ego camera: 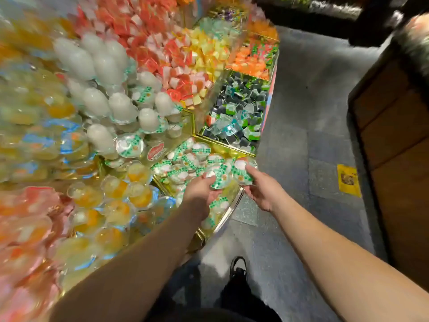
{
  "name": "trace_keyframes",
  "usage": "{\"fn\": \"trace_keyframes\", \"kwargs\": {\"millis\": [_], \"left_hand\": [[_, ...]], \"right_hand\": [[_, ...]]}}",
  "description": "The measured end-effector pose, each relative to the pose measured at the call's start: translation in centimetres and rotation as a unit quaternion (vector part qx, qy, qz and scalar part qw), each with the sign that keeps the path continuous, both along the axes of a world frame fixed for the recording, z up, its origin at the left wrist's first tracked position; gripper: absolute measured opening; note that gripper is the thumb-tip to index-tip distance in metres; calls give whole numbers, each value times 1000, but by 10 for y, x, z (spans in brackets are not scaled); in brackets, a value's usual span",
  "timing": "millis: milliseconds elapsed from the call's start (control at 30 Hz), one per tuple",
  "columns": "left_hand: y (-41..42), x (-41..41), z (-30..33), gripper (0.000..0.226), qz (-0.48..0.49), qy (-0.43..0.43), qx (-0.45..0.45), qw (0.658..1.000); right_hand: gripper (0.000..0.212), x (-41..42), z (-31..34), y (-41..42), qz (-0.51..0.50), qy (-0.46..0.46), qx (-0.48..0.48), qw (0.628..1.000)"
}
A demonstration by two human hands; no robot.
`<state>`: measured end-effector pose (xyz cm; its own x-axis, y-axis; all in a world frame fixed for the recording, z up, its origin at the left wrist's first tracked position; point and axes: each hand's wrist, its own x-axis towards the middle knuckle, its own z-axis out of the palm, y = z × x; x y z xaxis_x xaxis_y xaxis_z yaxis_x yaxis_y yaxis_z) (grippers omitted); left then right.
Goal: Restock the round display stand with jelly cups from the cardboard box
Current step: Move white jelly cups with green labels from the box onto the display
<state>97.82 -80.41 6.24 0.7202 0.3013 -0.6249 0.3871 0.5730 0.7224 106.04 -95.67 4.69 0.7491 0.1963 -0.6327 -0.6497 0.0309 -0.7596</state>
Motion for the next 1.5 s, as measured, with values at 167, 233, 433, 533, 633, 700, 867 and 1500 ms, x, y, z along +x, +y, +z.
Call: {"fn": "trace_keyframes", "kwargs": {"millis": [167, 233, 433, 533, 633, 700, 867, 1500], "left_hand": [[-10, 47, -34, 10, 86, 24, -18, 996], [-10, 66, -52, 8, 118, 34, -18, 992], [-8, 109, -94, 11, 208, 33, -37, 977], [-6, 122, -113, 9, 233, 41, -25, 971], [-6, 131, -126, 16, 245, 46, -21, 968], [-6, 138, -135, 21, 254, 62, -18, 965], [-7, 154, -147, 43, 286, 104, -45, 952], [-6, 165, -163, 34, 349, 101, -63, 929]], "right_hand": [[25, 81, -27, -2, 84, 52, -4, 995], [32, 105, -36, 3, 97, 73, 2, 993], [36, 161, -71, 32, 137, 100, -16, 985], [43, 178, -94, 48, 155, 115, -45, 980], [40, 188, -109, 61, 195, 123, -64, 971], [39, 195, -118, 67, 208, 129, -73, 967], [42, 206, -135, 79, 249, 110, -100, 957], [93, 212, -144, 87, 325, 33, -215, 920]]}}
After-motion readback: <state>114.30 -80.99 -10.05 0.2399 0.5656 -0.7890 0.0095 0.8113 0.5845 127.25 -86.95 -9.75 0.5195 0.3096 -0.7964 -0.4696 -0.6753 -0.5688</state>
